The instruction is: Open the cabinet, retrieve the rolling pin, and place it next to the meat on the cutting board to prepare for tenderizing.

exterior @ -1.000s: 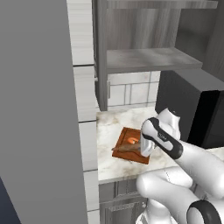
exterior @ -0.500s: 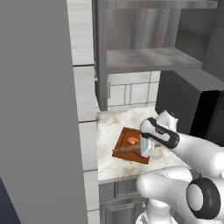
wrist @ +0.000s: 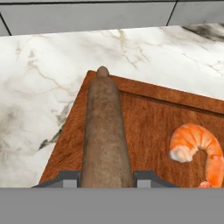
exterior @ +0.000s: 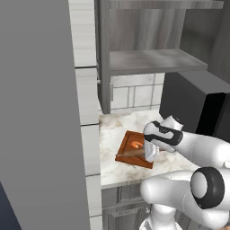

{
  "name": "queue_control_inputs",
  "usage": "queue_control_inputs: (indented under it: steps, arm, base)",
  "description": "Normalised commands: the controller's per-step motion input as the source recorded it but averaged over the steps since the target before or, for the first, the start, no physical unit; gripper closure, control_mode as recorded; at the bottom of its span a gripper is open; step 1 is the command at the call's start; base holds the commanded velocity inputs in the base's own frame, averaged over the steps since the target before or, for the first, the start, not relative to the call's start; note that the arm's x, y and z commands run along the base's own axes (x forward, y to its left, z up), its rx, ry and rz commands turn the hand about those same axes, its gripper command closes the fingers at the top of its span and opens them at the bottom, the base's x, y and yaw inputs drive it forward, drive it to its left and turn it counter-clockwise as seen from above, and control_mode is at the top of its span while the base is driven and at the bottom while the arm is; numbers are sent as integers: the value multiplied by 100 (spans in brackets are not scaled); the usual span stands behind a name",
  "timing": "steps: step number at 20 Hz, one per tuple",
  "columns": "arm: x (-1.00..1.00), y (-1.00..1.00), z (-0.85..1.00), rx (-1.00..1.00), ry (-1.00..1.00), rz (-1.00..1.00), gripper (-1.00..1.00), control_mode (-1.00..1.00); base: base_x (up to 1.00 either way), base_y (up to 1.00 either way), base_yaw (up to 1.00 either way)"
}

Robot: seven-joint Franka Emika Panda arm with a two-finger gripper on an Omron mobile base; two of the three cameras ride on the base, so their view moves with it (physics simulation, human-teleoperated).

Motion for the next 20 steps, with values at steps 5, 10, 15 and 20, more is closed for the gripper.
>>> queue_control_inputs:
  steps: [5,10,15,20]
  arm:
    - [0,0,-38,0,-2,0,100,-100]
    - [0,2,-32,0,0,0,-100,-100]
    - [0,15,2,0,0,0,-100,-100]
    - [0,14,14,-2,0,0,-100,-100]
  base:
    - [0,0,0]
    - [0,0,0]
    - [0,0,0]
    - [0,0,0]
